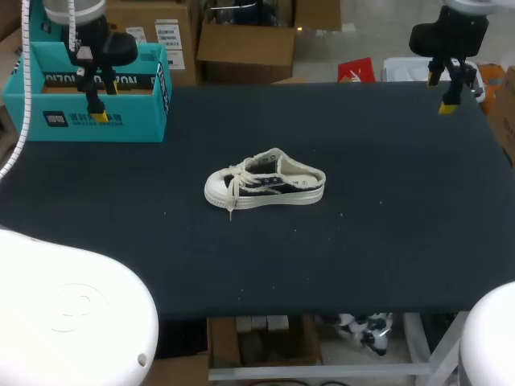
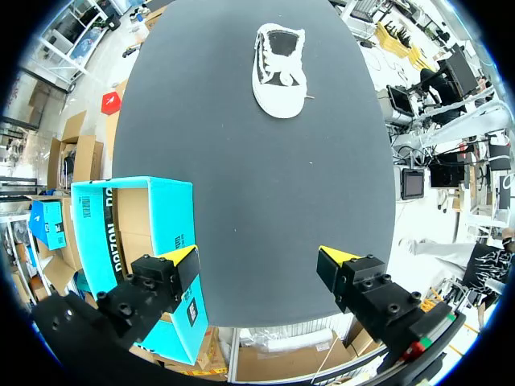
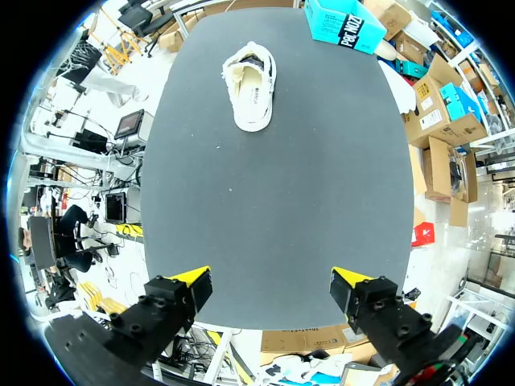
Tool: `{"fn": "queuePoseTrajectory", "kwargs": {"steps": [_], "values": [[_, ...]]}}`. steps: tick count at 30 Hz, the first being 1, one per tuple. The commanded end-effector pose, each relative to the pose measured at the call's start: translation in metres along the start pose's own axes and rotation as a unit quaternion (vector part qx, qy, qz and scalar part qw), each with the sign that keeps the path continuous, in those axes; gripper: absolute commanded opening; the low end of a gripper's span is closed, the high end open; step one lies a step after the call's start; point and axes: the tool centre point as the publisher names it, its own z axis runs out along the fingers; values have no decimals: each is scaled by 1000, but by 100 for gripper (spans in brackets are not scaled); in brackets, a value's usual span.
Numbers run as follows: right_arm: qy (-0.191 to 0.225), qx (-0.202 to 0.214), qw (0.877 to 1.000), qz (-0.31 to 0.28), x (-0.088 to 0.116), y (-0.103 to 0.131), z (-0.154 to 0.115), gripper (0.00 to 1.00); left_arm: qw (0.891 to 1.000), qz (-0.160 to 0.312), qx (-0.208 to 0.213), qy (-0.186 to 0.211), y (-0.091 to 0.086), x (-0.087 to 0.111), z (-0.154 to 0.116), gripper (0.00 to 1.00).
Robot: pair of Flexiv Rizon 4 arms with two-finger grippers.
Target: Open the shoe tongue, take the insole out of the shoe, put the insole back into the shoe, and pack the shoe into the shoebox
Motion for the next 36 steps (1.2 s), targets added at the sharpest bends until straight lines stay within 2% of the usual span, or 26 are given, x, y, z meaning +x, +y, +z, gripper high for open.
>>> {"fn": "queuePoseTrajectory", "kwargs": {"steps": [1,16,18,20,23,28,29,31,32,33,34,35,36], "values": [[1,1,1000,0,0,0,-1,100,1000,0,-1,0,0,0,0,100],[1,1,1000,0,0,0,-1,100,1000,0,-1,0,0,0,0,100],[1,1,1000,0,0,0,-1,100,1000,1,-5,4,-8,-2,2,100],[1,1,1000,0,0,0,-1,100,1000,-29,-5,0,-17,-2,3,100],[4,-26,1000,7,3,13,11,100,997,-82,2,3,-29,2,4,100],[-2,-101,995,18,16,43,33,100,984,-177,-16,7,-45,17,10,100],[-5,-110,994,18,21,51,40,100,977,-213,-13,11,-50,20,11,100],[-8,-134,991,27,25,61,46,100,967,-256,-18,12,-56,23,12,100],[-11,-137,990,24,28,67,49,100,959,-281,-4,28,-58,25,11,100],[-16,-149,988,28,32,75,52,100,952,-305,-6,25,-60,28,11,100],[-19,-160,986,30,34,81,55,100,946,-324,0,29,-61,30,12,100],[-19,-163,986,28,37,88,58,100,943,-328,20,52,-63,32,11,100],[-23,-175,984,28,40,95,62,100,941,-331,24,61,-65,36,13,100]]}}
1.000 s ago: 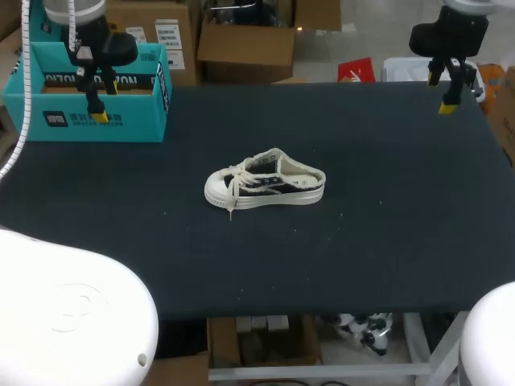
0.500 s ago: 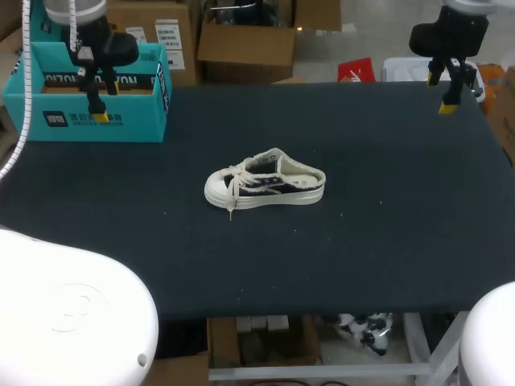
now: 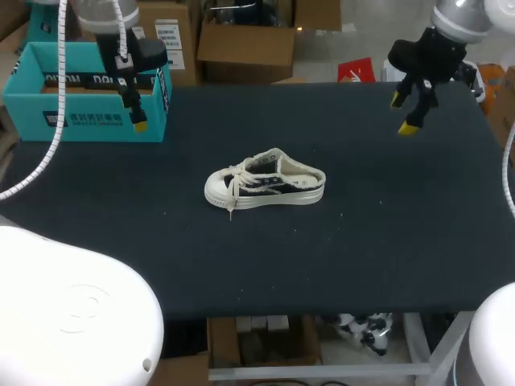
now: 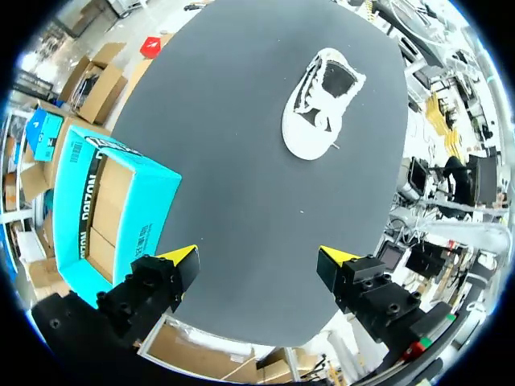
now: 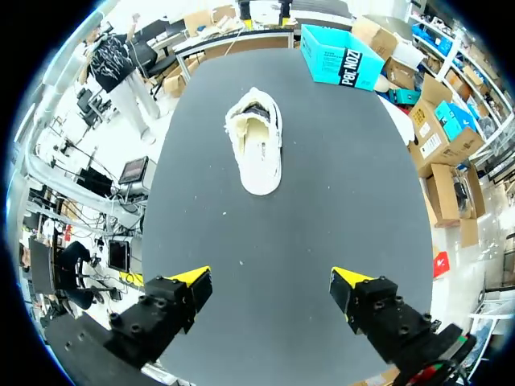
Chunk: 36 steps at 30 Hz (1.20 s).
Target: Open the shoe tongue, take the insole out of the shoe, put the insole back into the shoe, and pack the shoe into the shoebox
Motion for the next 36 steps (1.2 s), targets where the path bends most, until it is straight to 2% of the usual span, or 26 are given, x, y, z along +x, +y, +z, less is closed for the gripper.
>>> {"fn": "queuePoseTrajectory", "kwargs": {"steps": [1,2,5,7,22,23,25,29,30,31,32,33,35,36], "values": [[-44,-42,998,-6,19,10,26,100,991,-118,23,57,-2,11,4,100],[-47,-50,998,-10,22,15,32,100,990,-132,16,48,-3,12,7,100],[-50,-86,995,-13,25,25,46,100,982,-174,28,72,-5,20,12,100],[-56,-113,992,-21,28,34,52,100,980,-189,13,56,-6,23,11,100],[-56,-113,992,-21,28,34,52,100,980,-189,13,56,-6,23,11,100],[-52,-125,990,-26,25,33,53,100,980,-189,13,56,-6,23,11,100],[-48,-132,990,-14,20,33,63,100,962,-259,6,82,-22,28,13,100],[-23,-149,989,1,16,36,90,100,924,-375,-29,68,-45,44,28,100],[-18,-150,988,4,17,37,94,100,911,-407,-28,52,-49,51,30,100],[-15,-153,988,2,17,38,99,100,904,-422,-32,62,-53,57,31,100],[-13,-155,988,4,18,39,103,100,898,-436,-30,55,-57,65,32,100],[-11,-156,988,3,20,41,107,100,885,-462,-27,48,-61,72,34,100],[-6,-161,987,4,21,44,115,100,876,-478,-31,58,-66,80,34,100],[-4,-162,987,2,23,46,119,100,863,-503,-28,45,-70,84,34,100]]}}
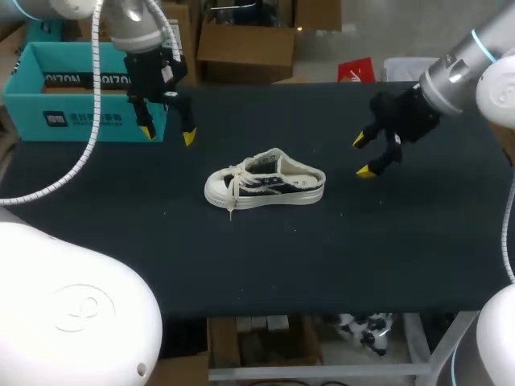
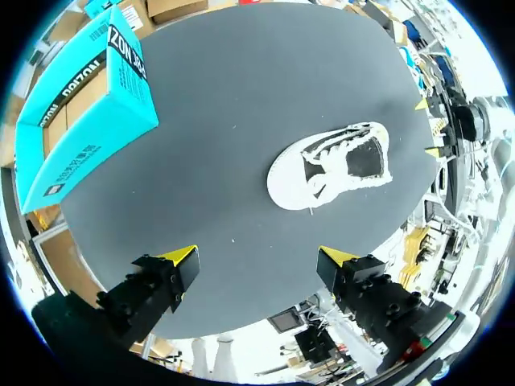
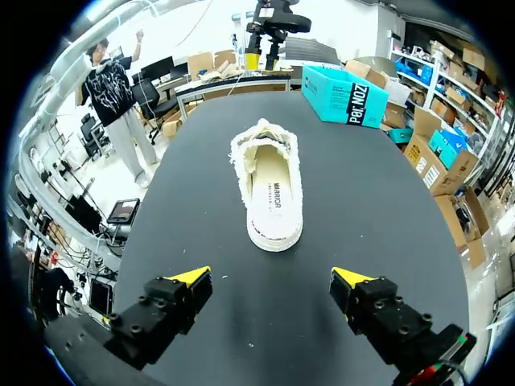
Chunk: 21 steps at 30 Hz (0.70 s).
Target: Open the shoe tongue, take the insole out of the shoe, put the insole back into the shoe, and pack the shoe into the shoebox
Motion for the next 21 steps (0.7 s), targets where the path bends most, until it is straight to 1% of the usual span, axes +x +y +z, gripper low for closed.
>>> {"fn": "queuePoseTrajectory", "kwargs": {"steps": [1,2,3,4,6,8,9,12,15,19,21], "values": [[12,-6,1000,-1,-3,2,21,100,983,-181,8,-38,-2,27,7,100],[13,-10,1000,1,-2,3,27,100,984,-173,-4,-30,-2,32,8,100],[14,-10,1000,1,-2,4,32,100,982,-188,0,-29,-2,36,9,100],[14,-20,1000,3,-1,5,37,100,978,-205,10,-36,-4,39,9,100],[14,-32,999,7,1,7,47,100,979,-200,3,-28,-5,46,10,100],[14,-47,999,12,4,9,55,100,977,-209,10,-35,-8,53,12,100],[13,-53,998,14,4,11,60,100,979,-201,6,-30,-9,58,13,100],[18,-68,997,21,5,15,74,100,981,-193,12,-34,-11,71,16,100],[20,-74,997,22,6,19,85,100,982,-183,12,-37,-14,82,18,100],[18,-96,995,24,5,21,96,100,984,-172,14,-34,-17,88,20,100],[16,-97,995,31,4,19,99,100,986,-165,12,-33,-18,90,20,100]]}}
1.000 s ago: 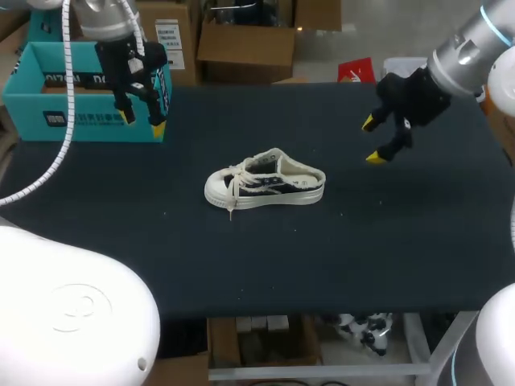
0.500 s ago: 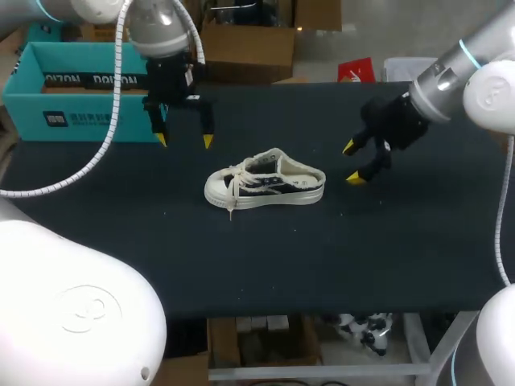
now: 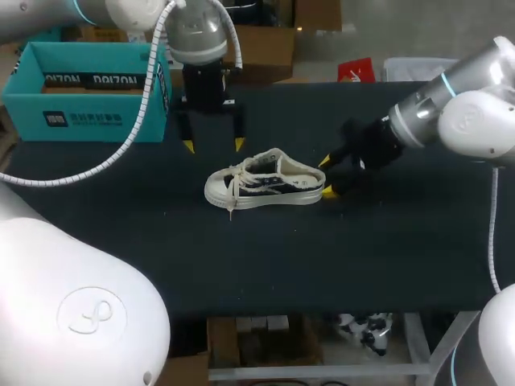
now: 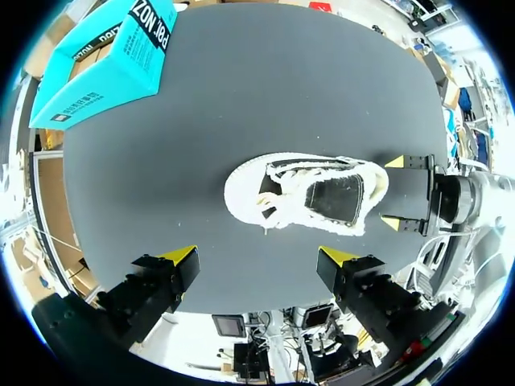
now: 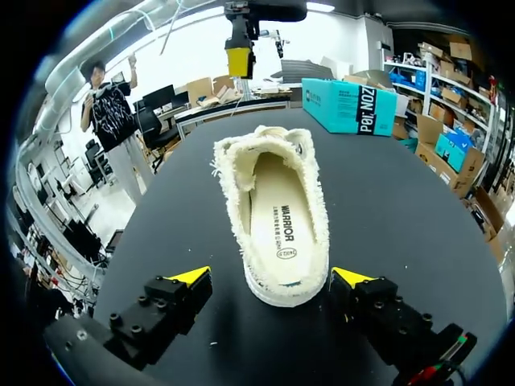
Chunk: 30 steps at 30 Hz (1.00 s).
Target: Open the shoe tongue, take the insole out of the shoe, put the insole back into the shoe, and pack the shoe into the shoebox
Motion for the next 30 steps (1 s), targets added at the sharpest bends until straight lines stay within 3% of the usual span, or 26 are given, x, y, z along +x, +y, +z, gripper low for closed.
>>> {"fn": "queuePoseTrajectory", "kwargs": {"steps": [1,30], "values": [[-3,-12,1000,4,-4,-7,11,100,1000,7,-2,-4,-2,8,2,100],[-1,-55,998,10,-19,-9,39,100,999,39,-15,-19,-4,38,13,100]]}}
